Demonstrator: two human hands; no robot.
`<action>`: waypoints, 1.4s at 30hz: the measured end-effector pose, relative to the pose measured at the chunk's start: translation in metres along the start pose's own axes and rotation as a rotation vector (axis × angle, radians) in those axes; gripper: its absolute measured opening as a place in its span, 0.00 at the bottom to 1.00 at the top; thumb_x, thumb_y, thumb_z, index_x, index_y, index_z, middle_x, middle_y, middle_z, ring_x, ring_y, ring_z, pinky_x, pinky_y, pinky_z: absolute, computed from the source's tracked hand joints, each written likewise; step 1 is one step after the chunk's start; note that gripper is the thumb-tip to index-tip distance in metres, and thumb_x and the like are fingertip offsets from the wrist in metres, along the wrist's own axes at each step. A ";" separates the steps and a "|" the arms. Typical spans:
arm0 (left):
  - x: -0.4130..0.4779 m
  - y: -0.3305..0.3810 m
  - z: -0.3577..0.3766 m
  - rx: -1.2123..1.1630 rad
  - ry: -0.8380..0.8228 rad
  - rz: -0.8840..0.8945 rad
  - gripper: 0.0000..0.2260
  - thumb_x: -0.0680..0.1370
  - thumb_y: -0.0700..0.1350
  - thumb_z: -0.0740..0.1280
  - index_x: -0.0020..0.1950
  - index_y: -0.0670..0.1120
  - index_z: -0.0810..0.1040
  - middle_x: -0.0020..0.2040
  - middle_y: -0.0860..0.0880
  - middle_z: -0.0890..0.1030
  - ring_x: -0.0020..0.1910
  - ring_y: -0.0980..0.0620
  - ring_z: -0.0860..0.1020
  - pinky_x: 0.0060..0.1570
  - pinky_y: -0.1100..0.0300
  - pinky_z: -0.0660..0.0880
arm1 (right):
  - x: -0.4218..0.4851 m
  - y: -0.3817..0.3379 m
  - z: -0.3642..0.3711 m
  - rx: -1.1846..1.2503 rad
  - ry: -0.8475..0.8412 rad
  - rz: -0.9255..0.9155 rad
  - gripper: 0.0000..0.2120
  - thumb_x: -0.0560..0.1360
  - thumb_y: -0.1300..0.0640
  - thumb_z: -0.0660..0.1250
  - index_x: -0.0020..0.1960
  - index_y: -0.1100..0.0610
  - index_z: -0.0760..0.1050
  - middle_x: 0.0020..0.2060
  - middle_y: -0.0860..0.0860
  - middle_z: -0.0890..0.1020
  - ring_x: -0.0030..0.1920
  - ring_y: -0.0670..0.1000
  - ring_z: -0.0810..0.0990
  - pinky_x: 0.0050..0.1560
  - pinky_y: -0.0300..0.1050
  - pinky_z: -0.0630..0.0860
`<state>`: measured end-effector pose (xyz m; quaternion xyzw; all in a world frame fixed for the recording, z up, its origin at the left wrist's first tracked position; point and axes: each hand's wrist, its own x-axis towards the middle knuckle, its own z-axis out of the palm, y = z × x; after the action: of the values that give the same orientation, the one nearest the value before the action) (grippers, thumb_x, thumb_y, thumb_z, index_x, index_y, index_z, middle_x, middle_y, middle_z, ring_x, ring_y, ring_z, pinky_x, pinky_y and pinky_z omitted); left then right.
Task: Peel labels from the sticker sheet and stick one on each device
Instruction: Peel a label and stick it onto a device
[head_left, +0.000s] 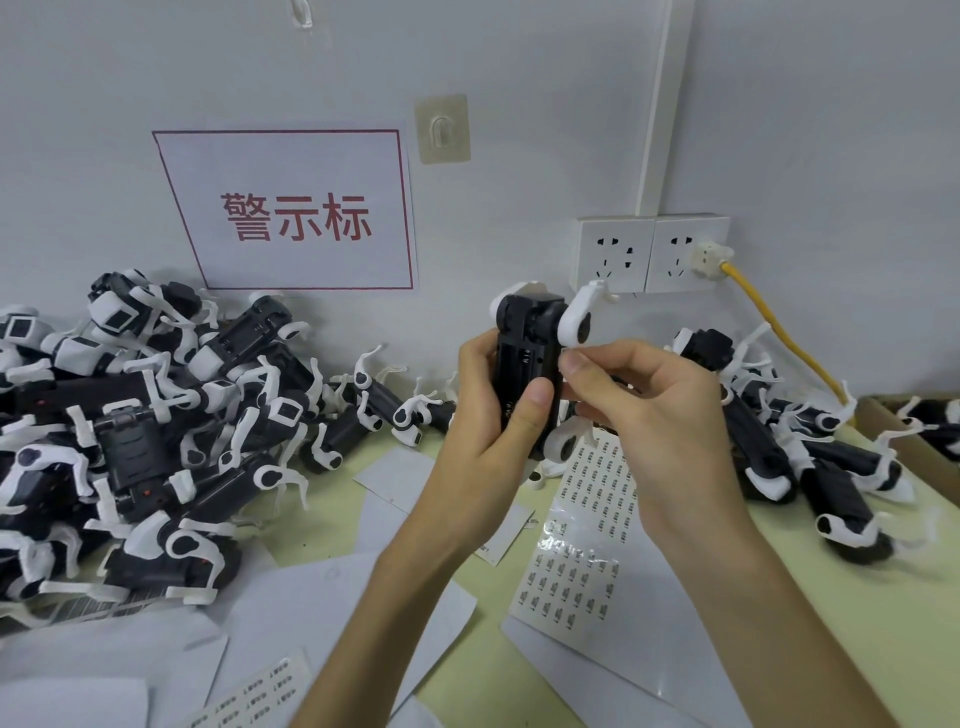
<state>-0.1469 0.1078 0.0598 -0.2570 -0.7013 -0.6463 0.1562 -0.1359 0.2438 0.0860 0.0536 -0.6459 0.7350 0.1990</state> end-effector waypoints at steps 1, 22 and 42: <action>0.000 0.000 0.000 -0.003 -0.004 -0.002 0.17 0.82 0.50 0.60 0.70 0.51 0.65 0.62 0.51 0.76 0.62 0.58 0.76 0.58 0.65 0.73 | 0.001 0.000 -0.001 0.016 -0.013 0.014 0.02 0.72 0.57 0.77 0.42 0.54 0.85 0.40 0.52 0.87 0.43 0.51 0.87 0.53 0.51 0.83; -0.002 0.002 -0.008 -0.239 -0.185 -0.290 0.18 0.81 0.57 0.59 0.66 0.49 0.75 0.58 0.44 0.81 0.60 0.47 0.79 0.66 0.47 0.72 | 0.013 0.003 -0.014 0.057 -0.331 -0.038 0.18 0.72 0.53 0.75 0.40 0.64 0.69 0.31 0.52 0.75 0.30 0.49 0.75 0.31 0.40 0.73; -0.003 0.008 -0.020 -0.246 -0.251 -0.294 0.17 0.81 0.55 0.59 0.64 0.49 0.77 0.54 0.47 0.82 0.57 0.45 0.79 0.63 0.47 0.72 | 0.013 0.010 -0.017 0.036 -0.471 -0.158 0.15 0.75 0.55 0.68 0.44 0.66 0.67 0.34 0.64 0.70 0.31 0.54 0.74 0.30 0.44 0.74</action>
<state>-0.1421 0.0881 0.0666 -0.2478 -0.6611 -0.7057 -0.0605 -0.1487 0.2622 0.0783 0.2773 -0.6550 0.6959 0.0988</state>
